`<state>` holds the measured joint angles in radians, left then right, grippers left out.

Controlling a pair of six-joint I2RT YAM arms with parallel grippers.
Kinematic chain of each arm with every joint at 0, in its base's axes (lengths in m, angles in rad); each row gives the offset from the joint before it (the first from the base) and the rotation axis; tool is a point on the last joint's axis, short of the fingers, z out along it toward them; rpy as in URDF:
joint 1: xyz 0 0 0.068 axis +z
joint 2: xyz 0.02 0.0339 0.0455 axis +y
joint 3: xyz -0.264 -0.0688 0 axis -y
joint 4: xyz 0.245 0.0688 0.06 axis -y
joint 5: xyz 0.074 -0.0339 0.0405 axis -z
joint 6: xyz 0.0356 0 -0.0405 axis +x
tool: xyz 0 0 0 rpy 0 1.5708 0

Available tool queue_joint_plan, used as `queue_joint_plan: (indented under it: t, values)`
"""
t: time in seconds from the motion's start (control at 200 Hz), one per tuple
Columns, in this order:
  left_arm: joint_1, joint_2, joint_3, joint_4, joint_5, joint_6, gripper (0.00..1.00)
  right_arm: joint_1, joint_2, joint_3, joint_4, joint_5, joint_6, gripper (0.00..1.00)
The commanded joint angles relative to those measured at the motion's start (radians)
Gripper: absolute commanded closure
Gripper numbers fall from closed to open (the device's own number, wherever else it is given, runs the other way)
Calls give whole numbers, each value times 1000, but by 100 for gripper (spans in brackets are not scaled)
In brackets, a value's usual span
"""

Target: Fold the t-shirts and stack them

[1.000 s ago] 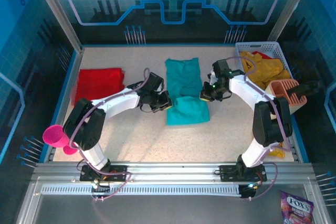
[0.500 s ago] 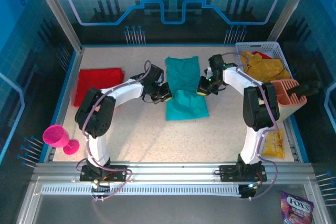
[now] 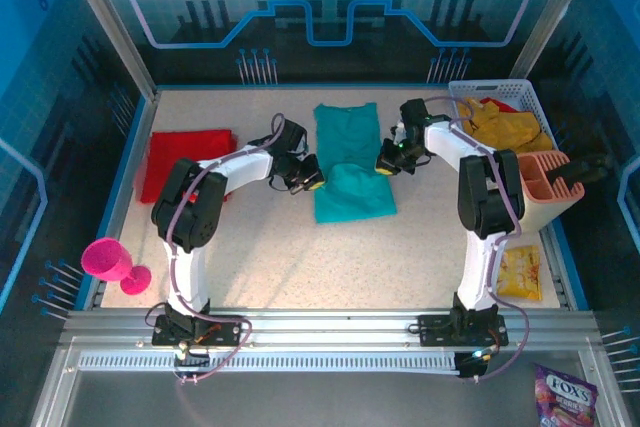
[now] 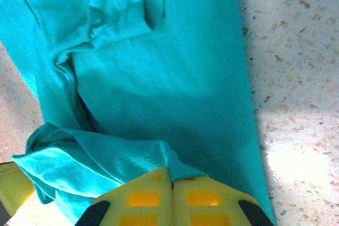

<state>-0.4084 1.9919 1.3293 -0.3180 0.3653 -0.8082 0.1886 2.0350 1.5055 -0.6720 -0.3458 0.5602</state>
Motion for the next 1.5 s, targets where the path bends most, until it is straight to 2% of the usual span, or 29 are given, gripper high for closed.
queue_joint_plan:
  t: [0.0, 0.14, 0.24, 0.505, 1.056, 1.161, 1.206, 1.286, 1.351, 1.426, 1.496]
  values:
    - [4, -37, 20, -18, 33, 23, 100, -8, -28, 16, -6, -16, 6, 100]
    - [-1, -133, -13, -23, 32, 19, 100, -6, -116, -15, -17, -16, 10, 99]
    - [5, -134, 21, -64, 32, 42, 100, -7, -142, -17, -19, -6, 14, 99]
    - [13, -46, 180, -145, 54, 79, 100, -7, -69, 91, -71, 4, 4, 100]
    - [63, 103, 258, -127, 50, 90, 100, -8, 86, 206, -68, 11, 16, 100]
    - [66, 127, 277, -122, 48, 98, 78, -9, 104, 213, -66, 20, 17, 98]
    - [67, 135, 287, -132, 45, 106, 71, -10, 112, 216, -67, 22, 14, 93]
    - [73, 138, 303, -159, 36, 129, 52, -14, 114, 213, -59, 27, 14, 75]
    - [83, 120, 296, -174, 25, 142, 51, -18, 103, 204, -42, 16, 10, 54]
    - [100, 83, 272, -171, 25, 160, 49, -18, 82, 202, -46, 22, 5, 47]
    - [117, 42, 241, -167, 17, 174, 44, -19, 50, 187, -46, 29, 1, 37]
